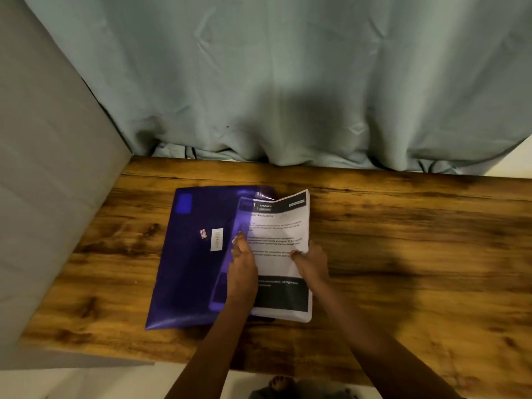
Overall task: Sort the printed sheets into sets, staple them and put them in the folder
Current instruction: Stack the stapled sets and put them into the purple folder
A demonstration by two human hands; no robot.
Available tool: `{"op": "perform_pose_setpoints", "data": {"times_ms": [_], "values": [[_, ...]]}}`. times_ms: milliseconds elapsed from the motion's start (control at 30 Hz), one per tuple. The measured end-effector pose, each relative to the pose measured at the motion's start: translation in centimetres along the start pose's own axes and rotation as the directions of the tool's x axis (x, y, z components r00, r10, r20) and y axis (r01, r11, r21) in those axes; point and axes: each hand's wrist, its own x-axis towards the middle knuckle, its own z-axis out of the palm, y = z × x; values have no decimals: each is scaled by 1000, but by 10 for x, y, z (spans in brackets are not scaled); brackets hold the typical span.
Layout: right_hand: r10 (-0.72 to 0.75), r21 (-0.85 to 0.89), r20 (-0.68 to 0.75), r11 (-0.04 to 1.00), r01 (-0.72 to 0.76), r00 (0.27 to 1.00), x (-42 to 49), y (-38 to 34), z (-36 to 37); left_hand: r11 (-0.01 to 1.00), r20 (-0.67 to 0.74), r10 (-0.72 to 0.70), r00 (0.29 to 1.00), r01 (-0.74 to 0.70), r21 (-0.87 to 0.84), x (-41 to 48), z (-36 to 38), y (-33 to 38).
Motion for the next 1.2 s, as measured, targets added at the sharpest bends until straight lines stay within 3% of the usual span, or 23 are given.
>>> {"op": "perform_pose_setpoints", "data": {"times_ms": [200, 400, 567, 667, 833, 1000, 1200], "values": [[-3, -48, 73, 999, 6, 997, 3, -18, 22, 1000, 42, 16, 999, -17, 26, -1, -2, 7], [122, 247, 386, 941, -230, 914, 2, -31, 33, 994, 24, 72, 997, -74, 80, -6, 2, 11], [37, 205, 181, 976, -74, 983, 2, -19, 37, 996, 35, 70, 997, -72, 47, -4, 3, 6], [28, 268, 189, 960, -79, 982, 4, -15, 38, 996, 42, 91, 995, -92, 18, -7, 5, 4], [88, 462, 386, 843, -275, 918, 1, -30, 42, 991, 46, 119, 992, -122, 62, -7, 11, -1], [130, 614, 531, 621, -486, 837, 4, -39, 47, 983, 51, 154, 987, -158, 93, -7, 12, -3], [140, 589, 543, 639, -494, 828, 5, -33, 57, 989, 84, 111, 990, -119, 93, -2, 13, -1]]}}
